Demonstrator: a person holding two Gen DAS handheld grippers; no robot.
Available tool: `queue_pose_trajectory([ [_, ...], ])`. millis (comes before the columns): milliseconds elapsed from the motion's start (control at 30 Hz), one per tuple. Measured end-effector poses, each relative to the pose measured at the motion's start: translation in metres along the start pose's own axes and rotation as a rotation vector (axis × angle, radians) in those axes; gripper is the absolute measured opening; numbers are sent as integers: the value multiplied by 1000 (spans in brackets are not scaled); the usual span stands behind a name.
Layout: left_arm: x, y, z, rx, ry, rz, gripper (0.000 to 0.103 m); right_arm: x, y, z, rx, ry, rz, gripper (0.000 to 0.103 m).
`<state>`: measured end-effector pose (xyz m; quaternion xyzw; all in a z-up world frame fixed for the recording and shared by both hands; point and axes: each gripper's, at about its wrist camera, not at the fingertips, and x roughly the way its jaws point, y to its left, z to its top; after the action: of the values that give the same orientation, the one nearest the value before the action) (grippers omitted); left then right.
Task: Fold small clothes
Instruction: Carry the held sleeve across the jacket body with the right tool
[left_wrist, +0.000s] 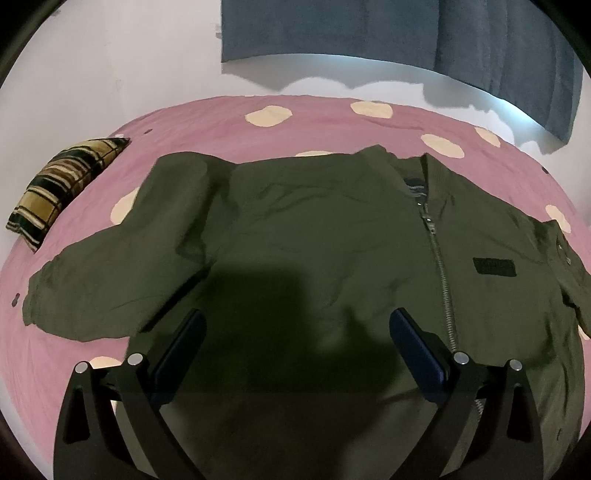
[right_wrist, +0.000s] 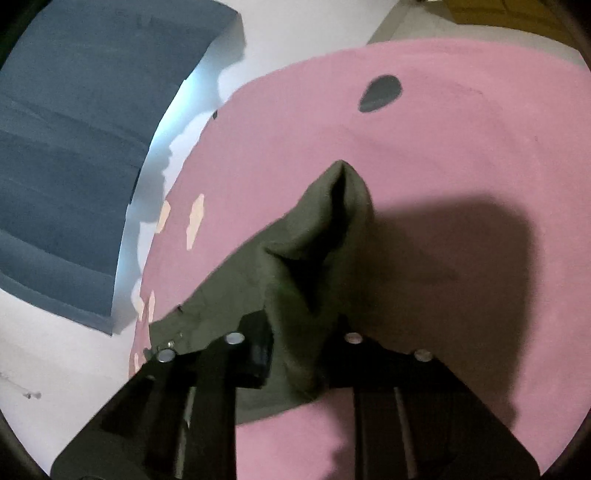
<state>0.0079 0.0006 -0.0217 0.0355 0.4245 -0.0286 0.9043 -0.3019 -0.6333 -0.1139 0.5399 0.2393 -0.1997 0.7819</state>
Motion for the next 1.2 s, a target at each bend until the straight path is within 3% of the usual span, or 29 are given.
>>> queue_pose_trajectory([
  [67, 0, 9, 0, -23, 2, 15, 99, -7, 19, -1, -23, -40, -5, 14],
  [167, -1, 27, 2, -63, 0, 27, 99, -21, 54, -5, -55, -90, 55, 13],
  [333, -1, 58, 3, -125, 16, 14, 99, -42, 141, -16, -175, -141, 142, 13],
  [467, -4, 78, 2, -148, 7, 9, 99, -50, 229, -48, -332, -135, 233, 13],
  [600, -14, 94, 3, -134, -40, 45, 99, -30, 307, -92, -474, -71, 280, 13],
  [800, -21, 112, 3, -156, -67, 34, 99, 22, 396, -184, -696, 17, 263, 13],
  [967, -24, 119, 5, -181, -76, 24, 99, 72, 428, -266, -838, 118, 221, 13],
  [1200, -25, 121, 4, -197, -70, 15, 99, 133, 439, -375, -992, 276, 135, 13],
])
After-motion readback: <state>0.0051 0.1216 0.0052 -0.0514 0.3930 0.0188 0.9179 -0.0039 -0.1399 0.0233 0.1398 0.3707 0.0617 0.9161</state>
